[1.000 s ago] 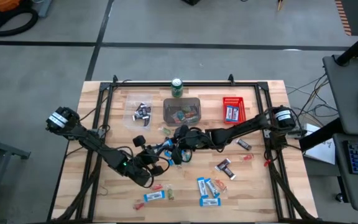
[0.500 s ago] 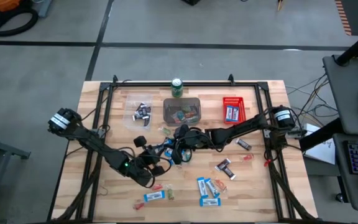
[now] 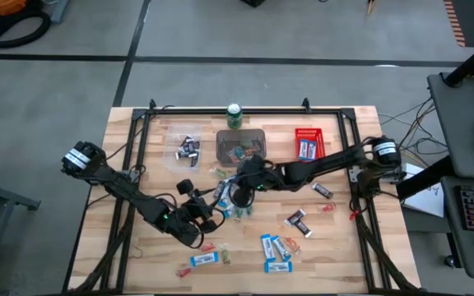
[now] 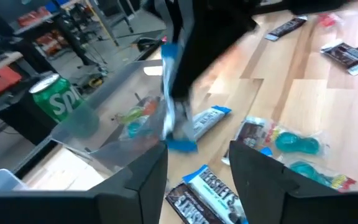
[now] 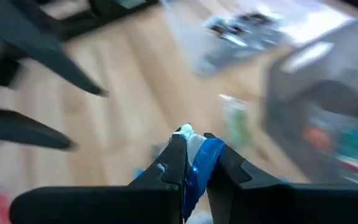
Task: Organize candy in baskets
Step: Put the white chocolate bar into the red bin
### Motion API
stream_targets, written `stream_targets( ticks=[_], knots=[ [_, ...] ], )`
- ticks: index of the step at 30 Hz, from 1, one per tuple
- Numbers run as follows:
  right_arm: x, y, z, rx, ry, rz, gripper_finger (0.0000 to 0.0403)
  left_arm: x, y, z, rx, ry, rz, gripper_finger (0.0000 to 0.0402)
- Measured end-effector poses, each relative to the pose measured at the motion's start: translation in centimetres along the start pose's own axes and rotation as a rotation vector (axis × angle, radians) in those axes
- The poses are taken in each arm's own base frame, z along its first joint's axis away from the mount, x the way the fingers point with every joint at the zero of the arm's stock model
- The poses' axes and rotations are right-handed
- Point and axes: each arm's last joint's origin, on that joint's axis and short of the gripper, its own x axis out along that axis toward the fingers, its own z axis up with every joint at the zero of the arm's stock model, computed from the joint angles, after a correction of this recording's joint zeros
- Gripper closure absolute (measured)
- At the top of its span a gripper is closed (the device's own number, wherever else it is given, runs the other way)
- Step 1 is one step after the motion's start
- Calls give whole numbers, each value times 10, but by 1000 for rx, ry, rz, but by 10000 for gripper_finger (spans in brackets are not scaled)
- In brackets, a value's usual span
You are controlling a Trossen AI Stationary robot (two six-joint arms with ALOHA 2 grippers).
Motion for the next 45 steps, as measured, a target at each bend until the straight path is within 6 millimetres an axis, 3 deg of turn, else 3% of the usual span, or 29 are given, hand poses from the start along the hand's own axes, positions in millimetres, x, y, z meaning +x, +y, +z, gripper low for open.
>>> stream_targets(
  ticks=[13, 20, 31, 39, 45],
  knots=[
    [-93, -41, 7, -93, 169, -483, 374, -20, 27, 26, -5, 26, -164, 268],
    [-135, -80, -1, 26, 230, -741, 374, -29, 44, 35, -6, 25, -167, 279],
    [-124, -136, -54, 262, 307, -987, 361, -31, 46, 36, -4, 21, -167, 279],
    [-118, -142, -70, 298, 262, -1014, 298, -28, 43, 34, 8, 26, -155, 279],
    [-118, -140, -65, 288, 246, -1007, 291, -28, 43, 34, 5, 24, -155, 279]
  ],
)
